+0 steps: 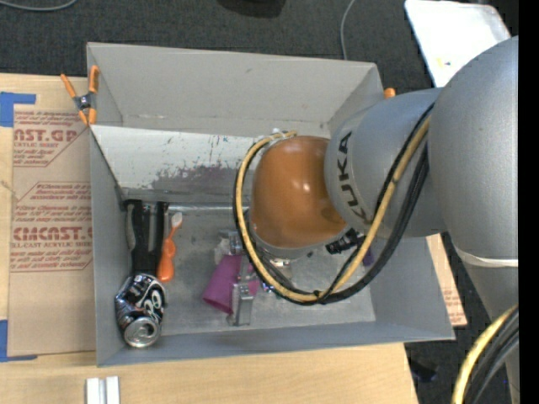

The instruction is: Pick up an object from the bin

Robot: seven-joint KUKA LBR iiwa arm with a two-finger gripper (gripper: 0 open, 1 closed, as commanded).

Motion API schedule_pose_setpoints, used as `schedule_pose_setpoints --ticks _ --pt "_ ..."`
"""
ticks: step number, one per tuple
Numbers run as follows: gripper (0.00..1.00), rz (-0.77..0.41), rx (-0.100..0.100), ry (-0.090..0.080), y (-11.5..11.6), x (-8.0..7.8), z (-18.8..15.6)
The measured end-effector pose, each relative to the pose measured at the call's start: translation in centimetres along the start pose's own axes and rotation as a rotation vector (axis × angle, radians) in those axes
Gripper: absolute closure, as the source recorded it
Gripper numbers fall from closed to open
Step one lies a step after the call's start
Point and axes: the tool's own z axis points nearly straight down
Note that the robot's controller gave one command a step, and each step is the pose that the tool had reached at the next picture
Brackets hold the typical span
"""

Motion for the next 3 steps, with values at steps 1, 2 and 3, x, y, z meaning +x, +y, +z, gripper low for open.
schedule_pose_setpoints --ticks 1,2,3 --pt "1.0 -0.064 -0.003 -0.004 -0.5 0.5 1.3" --pt "1.0 -0.065 -0.003 -0.004 -0.5 0.5 1.3" --pt "1.0 -0.555 -0.003 -0.006 -5.6 1.3 3.6"
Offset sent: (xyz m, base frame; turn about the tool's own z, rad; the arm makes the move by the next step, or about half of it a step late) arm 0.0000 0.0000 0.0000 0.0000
